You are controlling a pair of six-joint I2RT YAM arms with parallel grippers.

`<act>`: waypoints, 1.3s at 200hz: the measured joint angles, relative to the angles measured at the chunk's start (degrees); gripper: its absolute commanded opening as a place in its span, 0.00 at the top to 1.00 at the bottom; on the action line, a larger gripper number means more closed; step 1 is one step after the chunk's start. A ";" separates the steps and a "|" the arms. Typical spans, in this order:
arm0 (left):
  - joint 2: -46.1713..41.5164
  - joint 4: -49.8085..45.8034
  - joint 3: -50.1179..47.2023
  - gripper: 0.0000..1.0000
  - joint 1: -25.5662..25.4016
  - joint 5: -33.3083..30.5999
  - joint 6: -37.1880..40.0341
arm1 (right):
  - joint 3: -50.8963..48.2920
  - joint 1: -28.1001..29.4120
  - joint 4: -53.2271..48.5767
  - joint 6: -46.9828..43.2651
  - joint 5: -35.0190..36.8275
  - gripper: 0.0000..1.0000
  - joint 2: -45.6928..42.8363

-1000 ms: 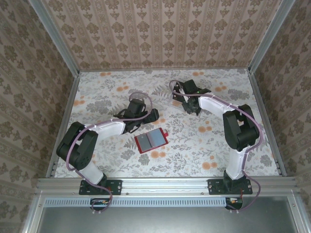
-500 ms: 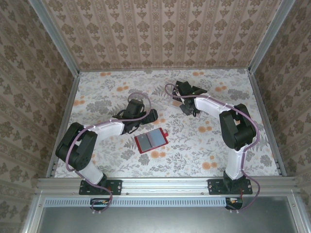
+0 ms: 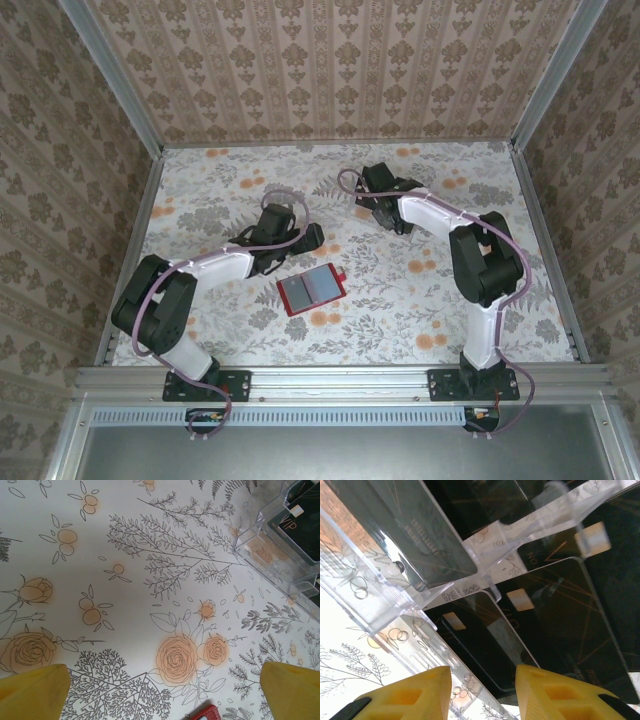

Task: Put the credit cards into the card holder
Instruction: Pick up the credit card from the storage box.

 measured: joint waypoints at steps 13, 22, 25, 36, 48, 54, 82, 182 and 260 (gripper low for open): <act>-0.02 0.00 -0.02 0.00 0.02 0.00 0.00 | 0.00 0.00 0.02 -0.37 0.17 0.60 0.59; -0.02 0.00 -0.02 0.00 0.04 0.00 0.00 | 0.00 0.00 0.00 -0.57 0.17 0.60 0.76; -0.02 0.00 -0.04 0.00 0.04 0.00 0.00 | 0.00 0.00 -0.02 -0.57 0.17 0.60 0.79; -0.02 0.20 -0.24 0.00 0.04 0.02 0.00 | 0.00 0.00 -0.02 -0.59 0.17 0.62 0.79; -0.02 0.44 -0.55 0.00 0.04 0.02 0.00 | 0.00 0.00 -0.04 -0.59 0.15 0.65 0.79; -0.02 0.55 -0.70 0.00 0.04 0.02 0.00 | 0.00 0.00 -0.09 -0.57 0.15 0.66 0.79; -0.02 0.85 -0.76 0.00 0.04 0.02 -0.02 | -0.04 0.09 -0.28 -0.59 -0.26 0.72 0.79; -0.02 1.09 -0.76 0.00 0.04 0.02 -0.04 | -0.72 1.11 -0.48 -0.79 -0.44 0.86 0.52; -0.02 1.22 -0.76 0.00 0.04 0.20 -0.07 | -0.68 2.75 -0.59 -1.18 -0.66 0.93 0.66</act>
